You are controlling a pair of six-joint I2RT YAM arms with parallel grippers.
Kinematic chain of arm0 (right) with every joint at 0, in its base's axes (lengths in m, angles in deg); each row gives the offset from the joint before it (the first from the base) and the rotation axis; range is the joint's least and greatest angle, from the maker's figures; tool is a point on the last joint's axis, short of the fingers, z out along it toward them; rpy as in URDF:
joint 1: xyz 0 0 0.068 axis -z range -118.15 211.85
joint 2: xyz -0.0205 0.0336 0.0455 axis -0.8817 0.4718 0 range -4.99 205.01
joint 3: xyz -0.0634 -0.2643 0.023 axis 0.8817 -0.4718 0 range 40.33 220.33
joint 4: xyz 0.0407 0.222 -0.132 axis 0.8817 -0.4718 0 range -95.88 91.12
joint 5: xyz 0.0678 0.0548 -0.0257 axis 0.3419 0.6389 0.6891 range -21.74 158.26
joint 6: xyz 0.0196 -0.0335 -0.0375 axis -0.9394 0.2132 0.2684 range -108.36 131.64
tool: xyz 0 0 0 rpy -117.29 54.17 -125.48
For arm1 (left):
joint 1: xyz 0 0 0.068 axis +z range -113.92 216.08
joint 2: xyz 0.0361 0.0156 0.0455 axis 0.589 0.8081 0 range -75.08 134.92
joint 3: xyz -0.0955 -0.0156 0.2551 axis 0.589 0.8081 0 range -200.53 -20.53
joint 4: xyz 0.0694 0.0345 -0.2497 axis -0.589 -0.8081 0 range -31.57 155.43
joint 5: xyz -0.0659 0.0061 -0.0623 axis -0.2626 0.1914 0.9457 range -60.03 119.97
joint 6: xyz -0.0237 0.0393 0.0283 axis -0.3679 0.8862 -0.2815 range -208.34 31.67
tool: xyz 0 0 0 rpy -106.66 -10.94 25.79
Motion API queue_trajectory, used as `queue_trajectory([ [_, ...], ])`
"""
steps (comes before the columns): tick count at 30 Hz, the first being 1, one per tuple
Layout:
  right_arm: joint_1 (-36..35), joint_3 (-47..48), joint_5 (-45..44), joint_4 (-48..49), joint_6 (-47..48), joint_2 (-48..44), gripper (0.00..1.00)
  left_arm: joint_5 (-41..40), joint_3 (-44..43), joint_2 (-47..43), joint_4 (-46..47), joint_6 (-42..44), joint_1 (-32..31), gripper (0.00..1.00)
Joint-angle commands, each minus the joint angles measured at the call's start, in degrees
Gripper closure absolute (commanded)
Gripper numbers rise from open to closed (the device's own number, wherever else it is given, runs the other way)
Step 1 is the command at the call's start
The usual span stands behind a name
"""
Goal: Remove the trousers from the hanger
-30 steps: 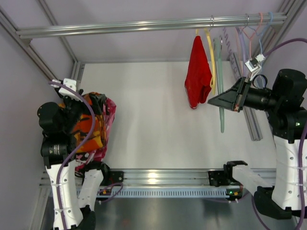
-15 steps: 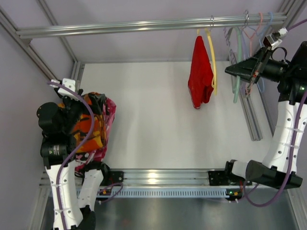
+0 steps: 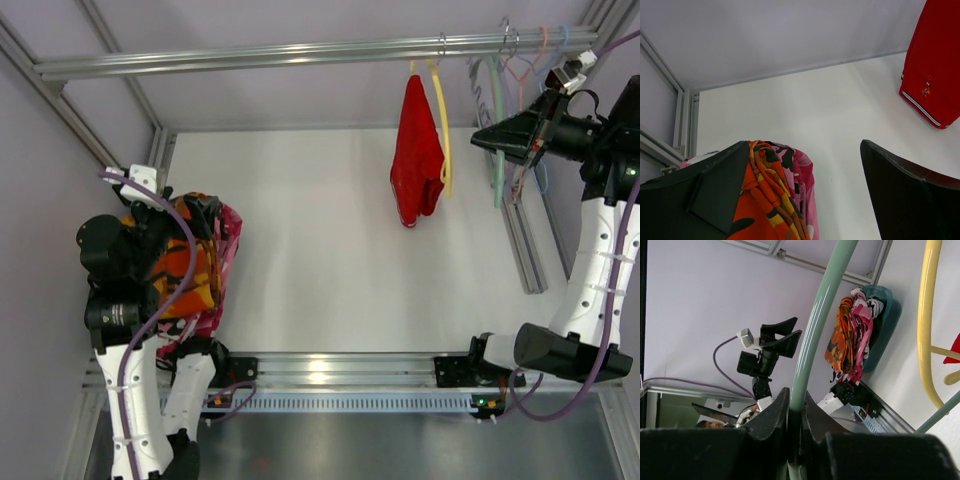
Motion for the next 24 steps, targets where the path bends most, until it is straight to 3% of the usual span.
queue_trajectory([
  [1, -0.3, 1.6, 2.2, 4.0, -0.3, -1.8, 1.0, -0.7, 1.0, -1.3, 0.9, -0.5, -0.1, 0.02],
  [7, -2.9, 0.3, 2.1, 4.4, -0.9, -4.1, 1.0, -0.4, 1.8, -1.8, 0.8, -0.7, 0.0, 0.02],
  [24, -2.6, -0.8, 2.3, 9.5, -5.8, 6.4, 1.0, -1.5, 2.5, -1.8, 0.9, -1.2, 0.0, 0.02],
])
